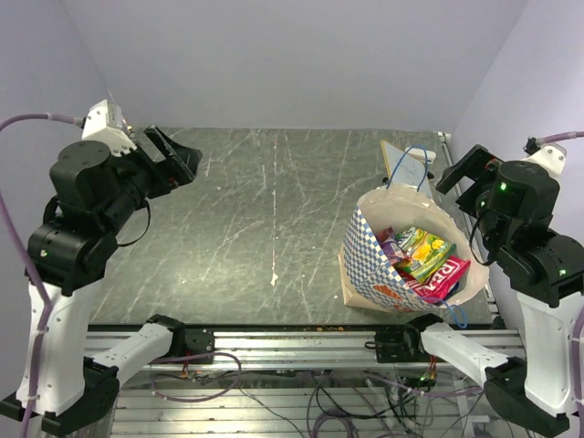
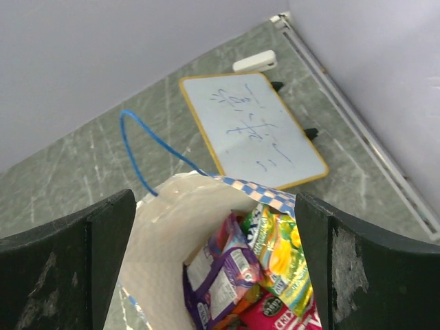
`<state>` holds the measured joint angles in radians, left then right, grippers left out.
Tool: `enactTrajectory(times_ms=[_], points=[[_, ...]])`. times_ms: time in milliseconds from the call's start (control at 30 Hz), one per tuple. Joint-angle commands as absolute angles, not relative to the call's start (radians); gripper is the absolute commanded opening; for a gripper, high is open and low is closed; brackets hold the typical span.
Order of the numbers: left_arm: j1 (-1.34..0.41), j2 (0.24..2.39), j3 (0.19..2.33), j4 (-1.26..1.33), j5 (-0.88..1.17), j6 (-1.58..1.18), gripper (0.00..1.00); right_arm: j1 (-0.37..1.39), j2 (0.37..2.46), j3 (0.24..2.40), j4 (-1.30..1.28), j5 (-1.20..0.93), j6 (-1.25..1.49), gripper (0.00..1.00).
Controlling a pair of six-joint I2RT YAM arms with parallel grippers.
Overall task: Take the snacks out of the paper bag
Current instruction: Move the paper bag to the center of the board.
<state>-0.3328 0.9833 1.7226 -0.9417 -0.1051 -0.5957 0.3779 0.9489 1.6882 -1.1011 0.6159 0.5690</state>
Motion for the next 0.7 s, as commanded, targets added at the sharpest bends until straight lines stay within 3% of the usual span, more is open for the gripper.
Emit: enactTrajectory(times_ms=[0,267,667], points=[[-0.297,0.987,1.633,-0.810,0.009,-0.689,0.99,0.315,0.955,1.717,-1.222,0.589,0.570,1.00],[-0.304,1.064,1.531,-0.757,0.128,-0.806,0.99,0.258,0.960,1.693,-1.276,0.585,0.568,1.00],[-0.744,1.361,1.485,-0.441,0.131,-0.932,1.00,0.242,0.940,1.611,-1.257,0.392,0.523,1.00]])
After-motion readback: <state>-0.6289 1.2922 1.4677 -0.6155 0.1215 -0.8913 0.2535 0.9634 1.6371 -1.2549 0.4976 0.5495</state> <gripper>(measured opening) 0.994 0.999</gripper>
